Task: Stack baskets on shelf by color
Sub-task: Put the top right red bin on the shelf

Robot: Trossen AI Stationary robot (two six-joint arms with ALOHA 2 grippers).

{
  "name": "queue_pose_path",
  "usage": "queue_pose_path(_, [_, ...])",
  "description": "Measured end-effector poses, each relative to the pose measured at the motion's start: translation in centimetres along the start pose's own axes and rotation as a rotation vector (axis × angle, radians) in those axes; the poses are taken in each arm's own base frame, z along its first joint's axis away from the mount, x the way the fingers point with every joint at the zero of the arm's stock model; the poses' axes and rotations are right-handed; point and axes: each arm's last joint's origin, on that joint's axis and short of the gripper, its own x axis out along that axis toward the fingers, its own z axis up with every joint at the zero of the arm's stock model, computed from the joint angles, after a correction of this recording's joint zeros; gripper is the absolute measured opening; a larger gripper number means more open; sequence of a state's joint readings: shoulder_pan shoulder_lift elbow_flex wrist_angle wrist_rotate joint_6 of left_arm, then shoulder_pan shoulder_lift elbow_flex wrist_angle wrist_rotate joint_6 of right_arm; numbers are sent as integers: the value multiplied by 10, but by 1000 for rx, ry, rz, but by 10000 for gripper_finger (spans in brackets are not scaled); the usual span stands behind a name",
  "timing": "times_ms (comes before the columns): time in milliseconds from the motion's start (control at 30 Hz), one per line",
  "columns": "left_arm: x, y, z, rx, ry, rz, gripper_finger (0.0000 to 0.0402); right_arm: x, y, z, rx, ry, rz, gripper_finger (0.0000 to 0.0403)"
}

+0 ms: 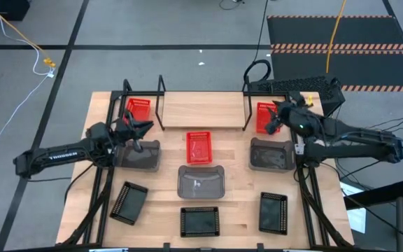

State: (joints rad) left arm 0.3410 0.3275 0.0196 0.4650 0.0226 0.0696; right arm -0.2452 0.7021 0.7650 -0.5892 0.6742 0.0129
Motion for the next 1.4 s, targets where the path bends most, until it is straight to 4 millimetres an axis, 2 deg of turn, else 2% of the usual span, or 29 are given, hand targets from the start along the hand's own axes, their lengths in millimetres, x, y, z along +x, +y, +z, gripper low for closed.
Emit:
queue_pose_path(100, [0,-3,-2,-32,26,-22,47,9,-4,6,-56,163,99,144])
queue_pose_path(333, [-1,-11,-9,-146,106,-85,47,45,-3,-6,-95,416,392,144])
queue_pose_path(500, [-1,-13,-11,-132,127,-82,47,67,1,-24,-91,556,438,144])
queue_pose_path(700, [-1,-12,-13,-86,146,-35,47,80,8,-53,-127,691,465,144])
queue_pose_path(1000, [-1,-10,-13,-73,147,45,47,90,3,-55,-161,678,402,144])
queue_pose_path(1400, [-1,-10,-13,-46,149,45,47,103,12,-69,-245,771,477,144])
